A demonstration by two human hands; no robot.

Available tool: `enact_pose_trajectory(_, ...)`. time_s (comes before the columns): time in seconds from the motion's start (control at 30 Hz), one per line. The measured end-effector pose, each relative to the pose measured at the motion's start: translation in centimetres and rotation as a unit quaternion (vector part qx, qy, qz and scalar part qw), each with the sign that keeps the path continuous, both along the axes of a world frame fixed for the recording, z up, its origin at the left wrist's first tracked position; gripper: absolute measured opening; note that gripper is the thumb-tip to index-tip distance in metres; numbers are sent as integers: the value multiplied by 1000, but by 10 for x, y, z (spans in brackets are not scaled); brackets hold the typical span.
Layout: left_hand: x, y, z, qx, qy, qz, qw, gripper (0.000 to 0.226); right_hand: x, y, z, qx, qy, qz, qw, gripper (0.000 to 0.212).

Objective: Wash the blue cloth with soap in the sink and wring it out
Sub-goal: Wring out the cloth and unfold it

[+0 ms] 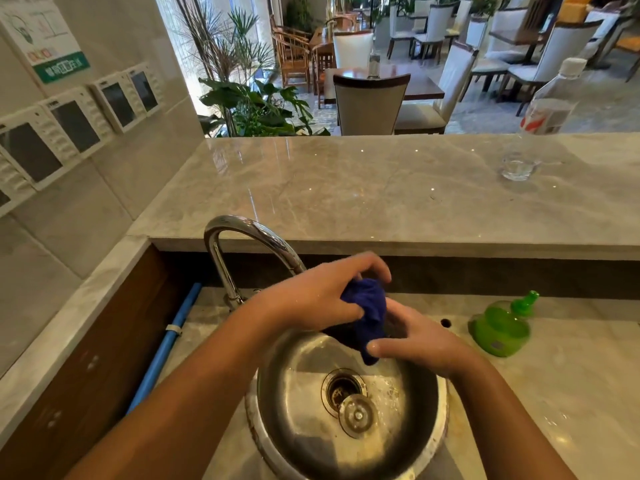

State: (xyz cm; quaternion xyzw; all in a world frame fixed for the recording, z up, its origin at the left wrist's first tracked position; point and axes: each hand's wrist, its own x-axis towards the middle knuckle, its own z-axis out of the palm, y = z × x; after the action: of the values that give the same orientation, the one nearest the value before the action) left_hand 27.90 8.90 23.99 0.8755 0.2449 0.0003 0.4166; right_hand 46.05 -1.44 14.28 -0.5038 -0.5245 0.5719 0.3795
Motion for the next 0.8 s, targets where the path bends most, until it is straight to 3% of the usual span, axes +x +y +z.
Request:
enact_pose_trajectory(0.07, -2, 6, 9, -48, -18, 7, 999, 54, -10, 9, 14, 26, -28, -6, 999, 48)
enact_pose_trajectory(0.17, -7, 12, 11, -123, -80, 56, 988, 50, -20, 16, 15, 66, 62, -58, 994, 45)
enact_pose_trajectory(0.23, -4, 9, 2, -110, -127, 134, 977, 45, -25, 18, 12, 62, 134, -71, 986, 39)
enact_pose_trajectory(0.3, 1, -1, -19, -104, -182, 232, 950, 42, -29, 18, 9, 50, 183, -86, 978, 28)
enact_pose_trajectory(0.37, 4, -14, -47, -177, -251, 304, 902, 47, -31, 18, 7, 43, 180, -112, 976, 24)
enact_pose_trajectory(0.43, 3, -19, -73, -325, -308, 294, 844, 63, -29, 18, 7, 33, 156, -128, 979, 26)
enact_pose_trajectory(0.5, 1, -17, -88, -445, -337, 203, 804, 74, -28, 17, 9, 9, 140, -111, 984, 27)
enact_pose_trajectory(0.57, 2, -12, -90, -484, -331, 142, 797, 84, -26, 16, 10, -18, 135, -77, 988, 31)
enact_pose_trajectory(0.63, 10, -7, -90, -490, -328, 149, 794, 94, -25, 15, 15, -29, 144, -51, 988, 31)
enact_pose_trajectory(0.7, 19, -10, -87, -518, -329, 182, 768, 100, -23, 15, 20, -16, 162, -49, 986, 23)
enact_pose_trajectory(0.8, 23, -23, -93, -580, -309, 195, 728, 83, -19, 16, 19, -5, 160, -76, 984, 21)
